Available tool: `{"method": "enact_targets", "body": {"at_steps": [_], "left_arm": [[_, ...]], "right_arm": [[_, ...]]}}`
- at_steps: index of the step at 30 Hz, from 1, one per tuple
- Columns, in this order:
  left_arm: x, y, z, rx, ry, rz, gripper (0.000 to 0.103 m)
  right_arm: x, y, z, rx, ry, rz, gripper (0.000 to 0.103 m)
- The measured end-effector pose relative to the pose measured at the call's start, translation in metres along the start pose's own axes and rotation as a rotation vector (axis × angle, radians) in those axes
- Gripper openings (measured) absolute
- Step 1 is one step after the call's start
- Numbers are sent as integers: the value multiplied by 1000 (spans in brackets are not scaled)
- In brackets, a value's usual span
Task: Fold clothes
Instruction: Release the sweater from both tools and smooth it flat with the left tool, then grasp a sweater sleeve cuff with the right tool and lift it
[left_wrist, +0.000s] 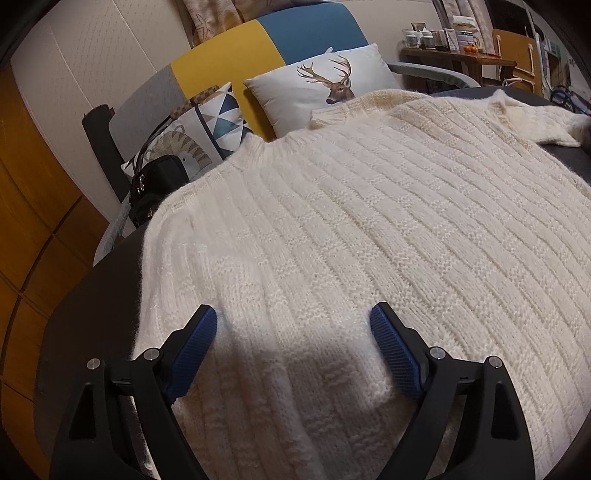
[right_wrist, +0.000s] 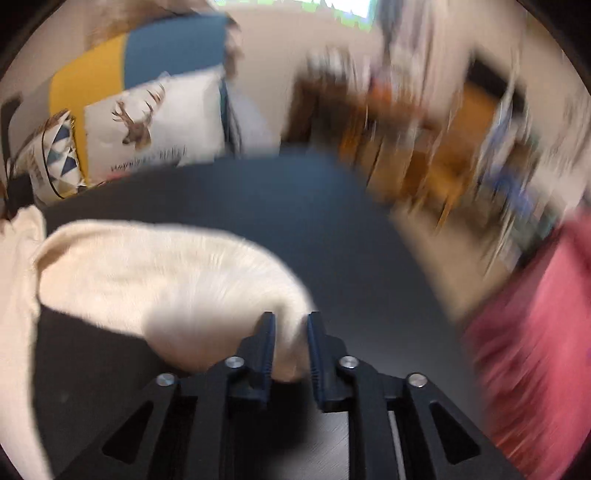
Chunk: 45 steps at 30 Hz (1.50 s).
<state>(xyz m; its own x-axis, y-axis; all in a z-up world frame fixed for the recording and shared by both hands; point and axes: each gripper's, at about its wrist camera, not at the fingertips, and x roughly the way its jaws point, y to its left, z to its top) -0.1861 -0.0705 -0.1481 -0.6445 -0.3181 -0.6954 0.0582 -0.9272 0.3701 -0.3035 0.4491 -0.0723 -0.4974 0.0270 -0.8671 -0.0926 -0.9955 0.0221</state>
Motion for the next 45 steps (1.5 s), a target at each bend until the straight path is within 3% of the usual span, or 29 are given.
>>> {"method": "enact_targets", "body": {"at_steps": [3, 7, 9, 12, 15, 19, 23, 28, 33, 35, 39, 45], "left_arm": [[-1, 1, 10, -20, 35, -30, 88], [-8, 1, 43, -214, 8, -158, 88], [-6, -13, 64, -288, 1, -213, 88], [2, -51, 97, -321, 0, -259, 88], [8, -93, 128, -259, -19, -260, 88], [18, -137, 152, -141, -47, -232, 88], [40, -160, 143, -88, 27, -247, 89], [48, -152, 145, -147, 49, -266, 95], [51, -148, 145, -150, 48, -260, 96], [52, -147, 145, -152, 48, -260, 97], [47, -150, 143, -154, 48, -257, 97], [48, -150, 143, -158, 50, -257, 99]], "right_arm": [[-7, -22, -17, 134, 5, 84, 23], [-21, -39, -16, 204, -7, 199, 24], [-25, -43, -10, 222, 2, 244, 25], [-23, -36, 3, 199, 53, 268, 26], [-11, -26, 22, 130, 75, 214, 26], [11, -26, 50, 128, 89, 160, 27], [39, -35, 67, 129, 176, 69, 27], [55, -44, 71, 102, 234, 0, 27], [63, -49, 67, 139, 231, 64, 32], [62, -48, 66, 148, 215, 91, 39], [61, -40, 62, 123, 196, 128, 63], [62, -22, 57, 48, 197, 160, 64]]}}
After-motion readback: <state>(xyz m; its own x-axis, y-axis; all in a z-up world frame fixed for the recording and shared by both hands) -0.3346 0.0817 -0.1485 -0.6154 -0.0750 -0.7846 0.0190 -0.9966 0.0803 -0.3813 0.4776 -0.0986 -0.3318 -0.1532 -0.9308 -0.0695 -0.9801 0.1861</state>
